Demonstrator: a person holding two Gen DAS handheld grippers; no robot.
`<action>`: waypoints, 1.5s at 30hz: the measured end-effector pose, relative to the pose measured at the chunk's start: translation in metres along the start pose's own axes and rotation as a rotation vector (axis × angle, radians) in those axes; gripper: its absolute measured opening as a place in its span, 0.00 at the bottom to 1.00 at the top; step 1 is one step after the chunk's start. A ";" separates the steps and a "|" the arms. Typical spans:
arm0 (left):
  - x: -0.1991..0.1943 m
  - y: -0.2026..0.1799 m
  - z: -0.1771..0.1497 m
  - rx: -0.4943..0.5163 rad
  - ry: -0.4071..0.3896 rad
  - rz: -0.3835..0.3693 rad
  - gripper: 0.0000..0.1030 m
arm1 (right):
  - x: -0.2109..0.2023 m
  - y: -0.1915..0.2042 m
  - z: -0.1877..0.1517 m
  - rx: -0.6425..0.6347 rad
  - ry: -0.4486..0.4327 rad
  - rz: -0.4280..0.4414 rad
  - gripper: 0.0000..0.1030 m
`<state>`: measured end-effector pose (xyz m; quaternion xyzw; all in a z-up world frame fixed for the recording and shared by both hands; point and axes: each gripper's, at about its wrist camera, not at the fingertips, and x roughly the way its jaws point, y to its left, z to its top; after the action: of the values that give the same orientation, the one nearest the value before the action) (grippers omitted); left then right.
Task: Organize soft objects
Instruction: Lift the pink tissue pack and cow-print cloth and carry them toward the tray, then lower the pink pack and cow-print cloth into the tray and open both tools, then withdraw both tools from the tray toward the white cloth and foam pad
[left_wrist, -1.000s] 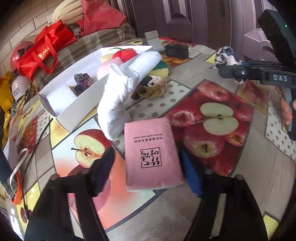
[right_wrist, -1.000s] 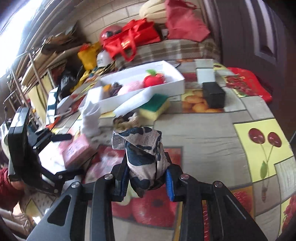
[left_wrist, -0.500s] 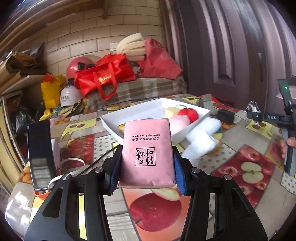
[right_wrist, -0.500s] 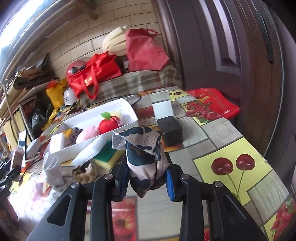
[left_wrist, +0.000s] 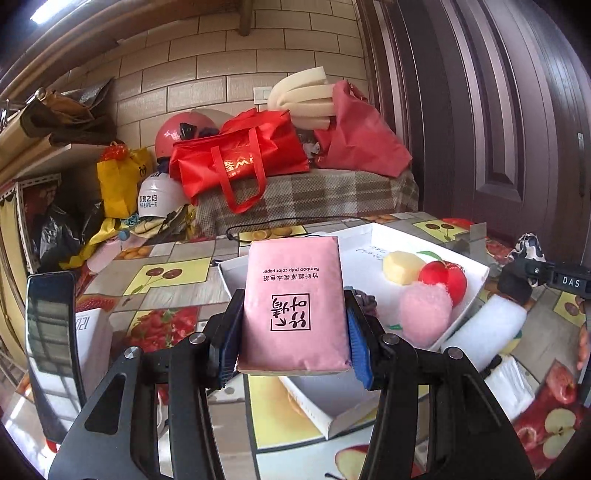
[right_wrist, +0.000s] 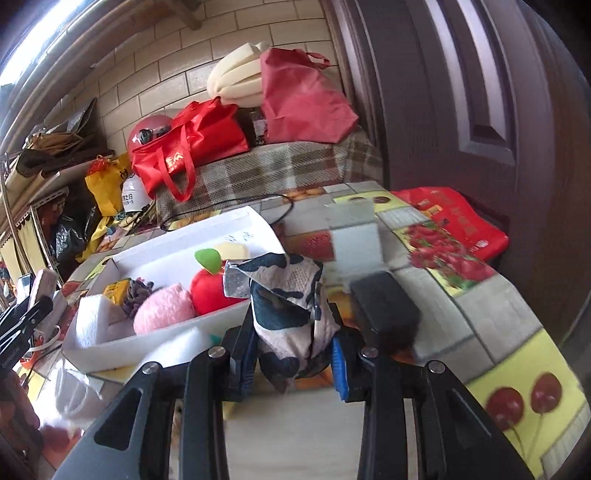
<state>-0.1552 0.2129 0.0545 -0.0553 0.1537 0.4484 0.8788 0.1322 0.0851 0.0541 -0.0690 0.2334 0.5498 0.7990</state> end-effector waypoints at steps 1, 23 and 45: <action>0.006 0.001 0.002 -0.008 -0.004 -0.005 0.48 | 0.006 0.006 0.002 -0.014 -0.002 0.006 0.33; 0.050 -0.007 0.023 -0.016 -0.017 -0.084 1.00 | 0.100 0.072 0.027 -0.285 0.148 0.125 0.86; 0.042 -0.002 0.019 -0.056 -0.026 -0.020 1.00 | 0.051 0.043 0.033 -0.124 -0.154 -0.106 1.00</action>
<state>-0.1259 0.2484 0.0592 -0.0755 0.1290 0.4445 0.8832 0.1172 0.1565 0.0666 -0.0882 0.1331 0.5239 0.8367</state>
